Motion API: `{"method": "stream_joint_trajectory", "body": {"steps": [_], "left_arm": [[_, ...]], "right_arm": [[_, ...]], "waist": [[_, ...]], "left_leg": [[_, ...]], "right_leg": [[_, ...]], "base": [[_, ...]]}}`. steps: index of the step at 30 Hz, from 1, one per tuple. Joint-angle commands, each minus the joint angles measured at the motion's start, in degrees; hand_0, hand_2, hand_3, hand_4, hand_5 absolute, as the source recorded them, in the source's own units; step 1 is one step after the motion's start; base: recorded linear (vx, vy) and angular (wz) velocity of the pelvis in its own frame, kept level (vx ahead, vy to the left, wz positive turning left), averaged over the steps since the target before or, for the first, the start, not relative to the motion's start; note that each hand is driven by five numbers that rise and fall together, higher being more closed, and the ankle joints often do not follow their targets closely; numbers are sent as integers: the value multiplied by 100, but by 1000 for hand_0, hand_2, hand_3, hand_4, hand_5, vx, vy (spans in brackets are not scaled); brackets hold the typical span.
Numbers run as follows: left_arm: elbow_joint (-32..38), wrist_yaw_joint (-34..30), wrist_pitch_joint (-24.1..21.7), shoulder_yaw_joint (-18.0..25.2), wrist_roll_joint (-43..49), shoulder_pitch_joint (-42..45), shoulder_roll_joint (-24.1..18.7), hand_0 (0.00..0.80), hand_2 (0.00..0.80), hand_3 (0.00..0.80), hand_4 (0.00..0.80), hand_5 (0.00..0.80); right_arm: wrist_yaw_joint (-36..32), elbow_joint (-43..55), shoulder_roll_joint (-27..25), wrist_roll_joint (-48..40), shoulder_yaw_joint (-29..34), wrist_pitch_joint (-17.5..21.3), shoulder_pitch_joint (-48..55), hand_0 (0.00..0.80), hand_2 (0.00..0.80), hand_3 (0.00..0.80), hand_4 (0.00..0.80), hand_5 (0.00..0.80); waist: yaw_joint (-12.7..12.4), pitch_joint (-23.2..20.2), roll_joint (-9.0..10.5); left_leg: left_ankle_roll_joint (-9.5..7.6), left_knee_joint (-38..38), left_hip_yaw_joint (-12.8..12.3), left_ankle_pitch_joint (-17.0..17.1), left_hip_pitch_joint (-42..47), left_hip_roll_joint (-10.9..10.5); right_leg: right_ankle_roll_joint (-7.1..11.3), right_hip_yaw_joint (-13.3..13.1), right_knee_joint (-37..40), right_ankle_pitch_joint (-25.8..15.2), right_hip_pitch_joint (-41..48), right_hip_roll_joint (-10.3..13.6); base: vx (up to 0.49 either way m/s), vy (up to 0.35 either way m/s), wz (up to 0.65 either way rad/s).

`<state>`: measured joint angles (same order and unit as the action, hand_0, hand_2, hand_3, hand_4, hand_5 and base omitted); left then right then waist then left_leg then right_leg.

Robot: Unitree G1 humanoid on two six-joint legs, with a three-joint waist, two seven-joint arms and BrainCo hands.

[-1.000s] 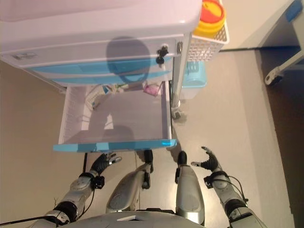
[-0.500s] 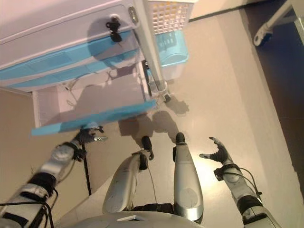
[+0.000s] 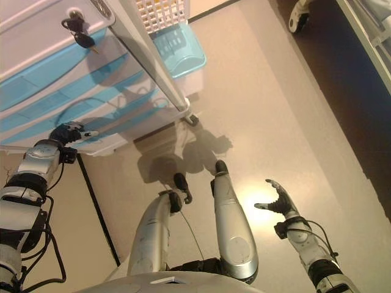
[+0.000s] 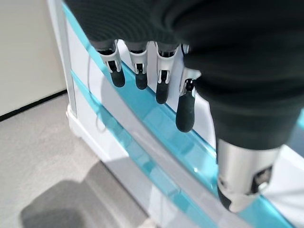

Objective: Open the drawer and pick up the medicine

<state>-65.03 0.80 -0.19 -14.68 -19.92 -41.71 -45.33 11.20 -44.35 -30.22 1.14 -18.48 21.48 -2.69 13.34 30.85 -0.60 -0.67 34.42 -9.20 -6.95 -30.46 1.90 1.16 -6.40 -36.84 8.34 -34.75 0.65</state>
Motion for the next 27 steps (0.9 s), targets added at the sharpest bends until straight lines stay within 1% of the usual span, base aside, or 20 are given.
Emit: {"method": "stream_joint_trajectory", "body": {"steps": [1,3,4,8,10,12,14,15,17,18,19,21,22,23,25,27], "left_arm": [[-21,428,-761,644,-289,-793,-607,0,0,0,0,0],[154,243,-810,697,-426,-524,-469,0,0,0,0,0],[267,70,-866,771,-589,-341,-381,0,0,0,0,0],[745,-391,-1179,1066,-1232,513,112,0,0,0,0,0],[881,-546,-1321,1130,-1308,807,306,0,0,0,0,0],[1165,-749,-1548,1265,-1627,1502,825,0,0,0,0,0],[1283,-843,-1660,1332,-1786,1942,1182,0,0,0,0,0],[1326,-905,-1764,1354,-1771,2259,1460,0,0,0,0,0],[1342,-990,-1831,1391,-1580,2676,1790,0,0,0,0,0],[1320,-981,-1861,1429,-1403,2897,1933,0,0,0,0,0],[1199,-1053,-1943,1431,-1122,3209,2152,0,0,0,0,0],[1051,-932,-1834,1440,-929,3498,2367,0,0,0,0,0],[847,-981,-1867,1435,-608,3703,2477,0,0,0,0,0],[702,-892,-1845,1437,-587,3806,2531,0,0,0,0,0],[365,-954,-1689,1483,-443,3967,2615,0,0,0,0,0],[-27,-1109,-1519,1474,-359,4064,2747,0,0,0,0,0]], "right_arm": [[129,160,99,-76,-118,139,297,0,0,0,0,0],[85,141,152,-48,-70,142,332,0,0,0,0,0],[45,141,181,3,-41,174,348,0,0,0,0,0],[-76,63,338,107,56,262,454,0,0,0,0,0],[-89,20,398,153,67,278,483,0,0,0,0,0],[-133,-92,528,214,126,296,520,0,0,0,0,0],[-170,-196,607,219,177,320,550,0,0,0,0,0],[-236,-269,669,191,226,286,575,0,0,0,0,0],[-403,-385,760,117,311,227,631,0,0,0,0,0],[-505,-423,792,67,382,169,667,0,0,0,0,0],[-725,-549,866,-54,496,76,710,0,0,0,0,0],[-1085,-726,950,-245,619,-40,746,0,0,0,0,0],[-1409,-887,1011,-426,720,-177,764,0,0,0,0,0],[-1601,-1051,1052,-513,790,-197,755,0,0,0,0,0],[-1819,-1354,1127,-609,863,-235,699,0,0,0,0,0],[-1820,-1732,1218,-669,916,-198,579,0,0,0,0,0]], "waist": [[232,-396,197],[187,-416,209],[171,-432,270],[-12,-549,271],[-81,-607,275],[-271,-760,286],[-393,-882,291],[-482,-994,287],[-609,-1158,278],[-668,-1271,268],[-769,-1432,252],[-862,-1599,233],[-932,-1724,220],[-974,-1795,215],[-1066,-1899,207],[-1159,-2010,215]], "left_leg": [[-436,361,-404,-890,409,-406],[-430,223,-388,-862,568,-448],[-454,110,-453,-686,609,-483],[-440,-253,-328,-653,1049,-595],[-429,-387,-277,-622,1200,-634],[-392,-711,-149,-572,1531,-702],[-358,-971,-39,-519,1761,-725],[-321,-1184,54,-455,1938,-737],[-254,-1520,194,-333,2203,-736],[-206,-1732,256,-233,2307,-736],[-147,-2050,370,-109,2523,-733],[-80,-2352,450,24,2723,-692],[-35,-2608,498,142,2887,-645],[-6,-2737,513,205,2965,-617],[61,-2995,558,315,3133,-565],[86,-3170,604,362,3264,-550]], "right_leg": [[140,-126,1316,-721,390,-43],[178,-136,1417,-758,524,-19],[176,-141,1545,-928,572,42],[246,-45,1766,-915,1032,144],[265,14,1843,-899,1207,174],[287,176,2022,-843,1623,243],[281,306,2176,-799,1924,260],[277,389,2303,-771,2147,249],[252,518,2488,-721,2467,223],[244,577,2602,-713,2603,198],[231,684,2784,-686,2868,153],[215,797,2938,-667,3071,105],[195,916,3074,-673,3238,73],[180,979,3158,-681,3325,53],[160,1123,3333,-684,3524,25],[148,1231,3487,-687,3690,9]], "base": [[-24,-32,-13],[-58,-65,-8],[-85,-109,-4],[-9,-119,5],[11,-114,13],[24,-170,17],[40,-160,15],[56,-171,29],[71,-151,39],[94,-150,40],[91,-137,46],[69,-113,48],[44,-88,41],[24,-84,48],[-10,-65,44],[-11,-59,35]]}}
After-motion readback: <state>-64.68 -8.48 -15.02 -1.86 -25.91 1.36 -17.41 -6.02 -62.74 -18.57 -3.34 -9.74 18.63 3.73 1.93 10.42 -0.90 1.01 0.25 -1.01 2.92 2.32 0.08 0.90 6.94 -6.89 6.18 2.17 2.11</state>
